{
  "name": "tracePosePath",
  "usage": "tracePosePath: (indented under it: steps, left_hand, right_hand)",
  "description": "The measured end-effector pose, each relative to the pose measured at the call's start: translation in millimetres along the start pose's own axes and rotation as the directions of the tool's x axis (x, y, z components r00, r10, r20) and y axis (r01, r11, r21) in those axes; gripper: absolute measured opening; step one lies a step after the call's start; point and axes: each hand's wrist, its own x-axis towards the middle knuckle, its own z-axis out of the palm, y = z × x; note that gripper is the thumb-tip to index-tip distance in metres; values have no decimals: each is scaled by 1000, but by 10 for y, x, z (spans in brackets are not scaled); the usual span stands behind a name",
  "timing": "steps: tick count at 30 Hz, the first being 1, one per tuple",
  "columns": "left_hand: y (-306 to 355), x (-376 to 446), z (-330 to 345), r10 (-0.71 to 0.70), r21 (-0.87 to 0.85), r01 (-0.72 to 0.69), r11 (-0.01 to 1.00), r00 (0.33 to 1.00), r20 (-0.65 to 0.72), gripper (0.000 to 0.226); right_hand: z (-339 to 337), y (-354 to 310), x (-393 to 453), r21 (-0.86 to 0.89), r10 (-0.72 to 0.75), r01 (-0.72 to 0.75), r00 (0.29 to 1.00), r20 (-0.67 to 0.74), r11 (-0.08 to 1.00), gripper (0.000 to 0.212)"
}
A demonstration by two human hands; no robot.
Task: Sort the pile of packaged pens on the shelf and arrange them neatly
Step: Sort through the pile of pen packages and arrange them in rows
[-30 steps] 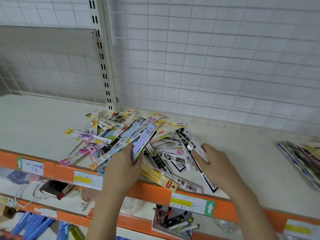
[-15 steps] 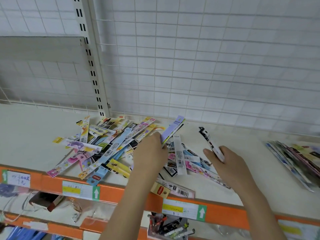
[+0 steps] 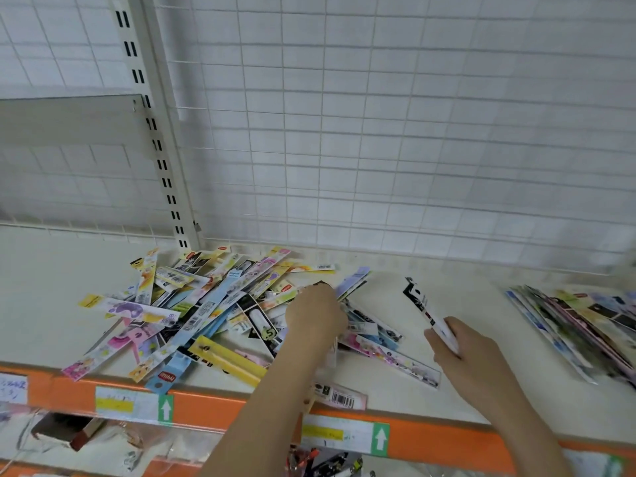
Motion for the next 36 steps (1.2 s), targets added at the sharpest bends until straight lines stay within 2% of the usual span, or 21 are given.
tracePosePath:
  steps: [3, 8, 12, 14, 17, 18, 20, 23, 26, 28, 30, 34, 36]
  left_hand:
    - [-48, -84, -109, 28, -84, -26, 996, 999, 26, 22]
    - [-315, -260, -280, 49, -352, -42, 935, 999, 10, 16]
    - [-667, -597, -355, 5, -612, -57, 789, 996, -87, 15]
    - [-864, -715, -405, -63, -706, -62, 706, 987, -150, 18]
    - [-1101, -775, -490, -209, -859, -63, 508, 959, -194, 16]
    - [-1155, -785, -507, -248, -872, -63, 486, 947, -207, 16]
    - [-1210, -827, -529, -286, -857, -77, 510, 924, -253, 18]
    - [-1241, -867, -513, -266, -786, -99, 611, 909, -321, 25]
    - [-1301, -818, -442, -238, -626, 4, 780, 927, -289, 37]
    - [-1342, -765, -381, -227, -480, 87, 873, 943, -243, 41]
    - [-1349, -709, -341, -231, -403, 123, 907, 945, -232, 39]
    - [-1247, -552, -315, -221, -368, 124, 922, 947, -233, 42]
    - [-1155, -444, -296, -224, -343, 134, 930, 945, -237, 43]
  right_hand:
    - [-8, -50, -16, 5, -30, 30, 997, 65, 1000, 21]
    - [78, -87, -23, -58, -74, 78, 995, 72, 995, 30]
    - [113, -179, -14, -34, -108, 110, 992, 59, 993, 27]
    - [122, -243, 21, -29, -117, 118, 992, 48, 993, 25]
    - [175, -346, 72, -42, -141, 143, 989, 49, 989, 30]
    - [204, -383, 83, -52, -151, 155, 986, 63, 987, 32]
    - [268, -447, 97, -70, -168, 176, 980, 107, 982, 35]
    - [359, -505, 112, -132, -181, 204, 969, 165, 970, 29]
    - [422, -509, 128, -183, -192, 234, 957, 217, 955, 21]
    - [463, -472, 136, -215, -159, 224, 946, 282, 951, 35]
    - [483, -444, 149, -262, -143, 221, 947, 287, 940, 42]
    - [414, -453, 171, -334, -164, 222, 968, 192, 916, 27]
    - [368, -463, 182, -324, -165, 214, 971, 171, 922, 28]
